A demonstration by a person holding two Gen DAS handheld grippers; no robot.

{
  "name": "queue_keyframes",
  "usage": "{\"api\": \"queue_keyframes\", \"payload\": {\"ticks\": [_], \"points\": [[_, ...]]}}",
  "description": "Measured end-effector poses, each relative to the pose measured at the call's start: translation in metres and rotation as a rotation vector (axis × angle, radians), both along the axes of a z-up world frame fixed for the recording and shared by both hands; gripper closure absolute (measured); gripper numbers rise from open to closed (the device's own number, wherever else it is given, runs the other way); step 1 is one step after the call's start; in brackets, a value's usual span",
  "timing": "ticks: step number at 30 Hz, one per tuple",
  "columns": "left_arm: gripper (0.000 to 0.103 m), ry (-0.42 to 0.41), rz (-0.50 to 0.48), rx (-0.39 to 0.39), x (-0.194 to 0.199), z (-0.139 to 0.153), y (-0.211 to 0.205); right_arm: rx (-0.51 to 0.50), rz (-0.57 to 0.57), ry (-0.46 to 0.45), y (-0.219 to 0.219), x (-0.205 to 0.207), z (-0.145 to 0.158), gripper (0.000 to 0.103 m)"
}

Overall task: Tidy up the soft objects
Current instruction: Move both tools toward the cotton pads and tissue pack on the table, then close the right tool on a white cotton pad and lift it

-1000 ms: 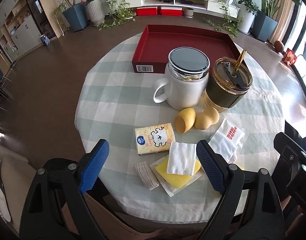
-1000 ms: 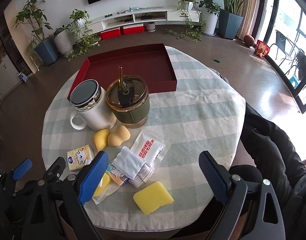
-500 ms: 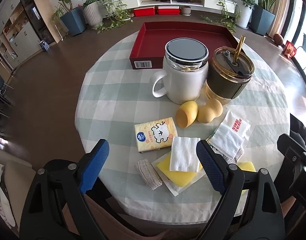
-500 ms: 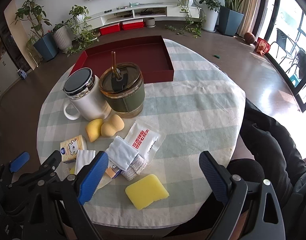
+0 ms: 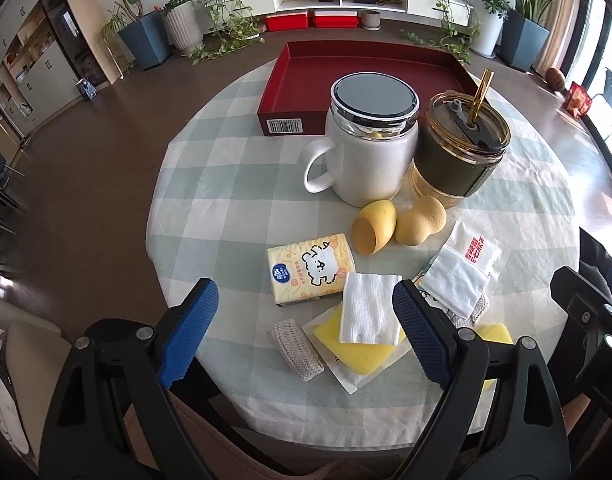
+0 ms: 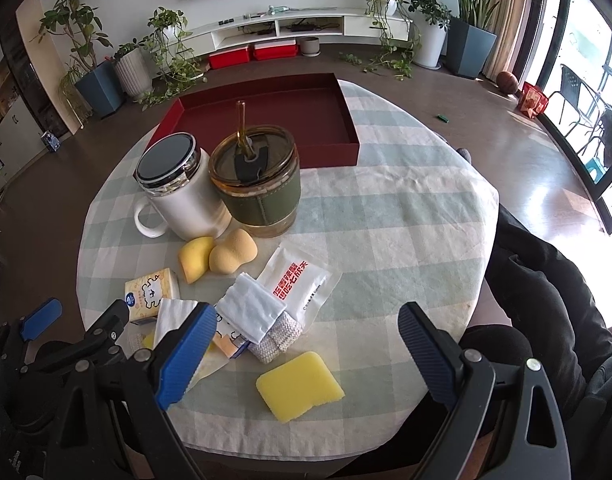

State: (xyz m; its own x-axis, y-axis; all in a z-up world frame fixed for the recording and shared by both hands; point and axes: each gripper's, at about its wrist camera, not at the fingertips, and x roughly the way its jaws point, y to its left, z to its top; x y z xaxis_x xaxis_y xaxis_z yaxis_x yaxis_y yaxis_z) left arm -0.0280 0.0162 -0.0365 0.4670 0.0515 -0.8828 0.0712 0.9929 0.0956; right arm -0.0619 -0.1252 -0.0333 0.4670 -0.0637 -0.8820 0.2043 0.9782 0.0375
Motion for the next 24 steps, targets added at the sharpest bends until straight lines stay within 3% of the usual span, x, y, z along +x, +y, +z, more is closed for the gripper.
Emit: {"api": "queue_keyframes", "payload": {"ticks": [5, 11, 16, 24], "points": [[0.014, 0.002, -0.039, -0.01, 0.002, -0.014, 0.003, 0.006, 0.025, 0.014, -0.005, 0.001, -0.012, 0.009], [0.014, 0.085, -0.089, -0.118, 0.006, -0.042, 0.012, 0.018, 0.132, 0.039, -0.005, 0.004, -0.041, 0.009], [0.014, 0.112, -0.134, -0.095, 0.007, -0.056, -0.001, 0.081, 0.191, 0.072, -0.004, 0.019, -0.069, 0.01], [0.016, 0.142, -0.204, -0.075, 0.012, -0.072, -0.016, 0.023, 0.3, 0.137, 0.008, 0.047, -0.096, 0.02]]}}
